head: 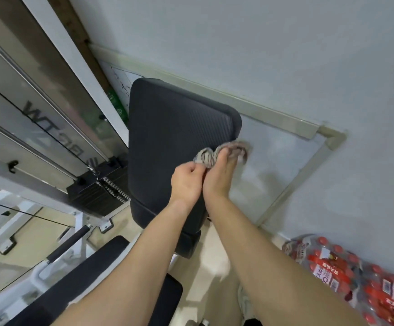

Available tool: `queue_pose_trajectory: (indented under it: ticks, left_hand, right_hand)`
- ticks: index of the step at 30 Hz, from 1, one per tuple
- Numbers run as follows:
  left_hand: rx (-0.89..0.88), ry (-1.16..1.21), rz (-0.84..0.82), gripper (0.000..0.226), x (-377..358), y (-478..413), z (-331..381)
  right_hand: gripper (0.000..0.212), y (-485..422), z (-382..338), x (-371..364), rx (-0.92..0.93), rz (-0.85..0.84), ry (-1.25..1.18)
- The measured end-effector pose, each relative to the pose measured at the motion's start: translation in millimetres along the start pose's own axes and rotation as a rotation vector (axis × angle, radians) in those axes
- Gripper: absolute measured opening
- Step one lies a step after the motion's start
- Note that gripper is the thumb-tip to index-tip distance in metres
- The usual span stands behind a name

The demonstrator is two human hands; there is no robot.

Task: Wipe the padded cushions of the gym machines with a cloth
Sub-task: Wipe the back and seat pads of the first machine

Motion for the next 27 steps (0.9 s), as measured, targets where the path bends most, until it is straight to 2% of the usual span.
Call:
queue_pose_trajectory:
  ticks: [2, 4, 7, 11, 14, 17, 22, 25, 27]
  left_hand:
    - [-0.096, -0.006, 0.017, 0.042, 0, -10, 47]
    - [-0.163, -0.017, 0.034, 0.034, -2, -20, 79]
    - [-0.18, 0.021, 0.138, 0.033, 5, -20, 85]
    - [-0.144, 0.228, 0.198, 0.032, 12, -4, 76]
    - [-0.086, 0.367, 0.26, 0.033, 21, -15, 81]
    - [0.046, 0.562, 0.347, 0.035, 36, -36, 78]
    - [0.211, 0.849, 0.492, 0.033, 85, -85, 70]
    - [0.281, 0.879, 0.53, 0.023, 118, -112, 71]
    - [0.277, 0.825, 0.515, 0.024, 126, -120, 72]
  right_hand:
    - [0.066, -16, -60, -3, 0.195, 0.017, 0.105]
    - [0.064, -29, -107, -15, 0.331, -0.045, 0.361]
    - [0.047, -38, -130, -31, 0.406, -0.204, 0.834]
    - [0.046, -37, -144, -55, 0.627, -0.425, 1.114]
    - [0.048, -40, -153, -85, 0.671, -0.614, 1.19]
    - [0.046, -41, -154, -126, 0.648, -0.76, 1.216]
    - [0.057, -53, -134, -223, 0.692, -0.826, 1.281]
    - [0.06, -60, -127, -265, 0.662, -0.819, 1.288]
    - [0.062, -65, -124, -275, 0.633, -0.833, 1.277]
Point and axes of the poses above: each hand's wrist, its own y-axis away from the middle knuckle, its own x-axis out of the back of the hand, z = x × y, the point moved 9 cm from there along -y, towards the middle knuckle, and after that the axes turned 1 degree about y, right-handed, at the moved point
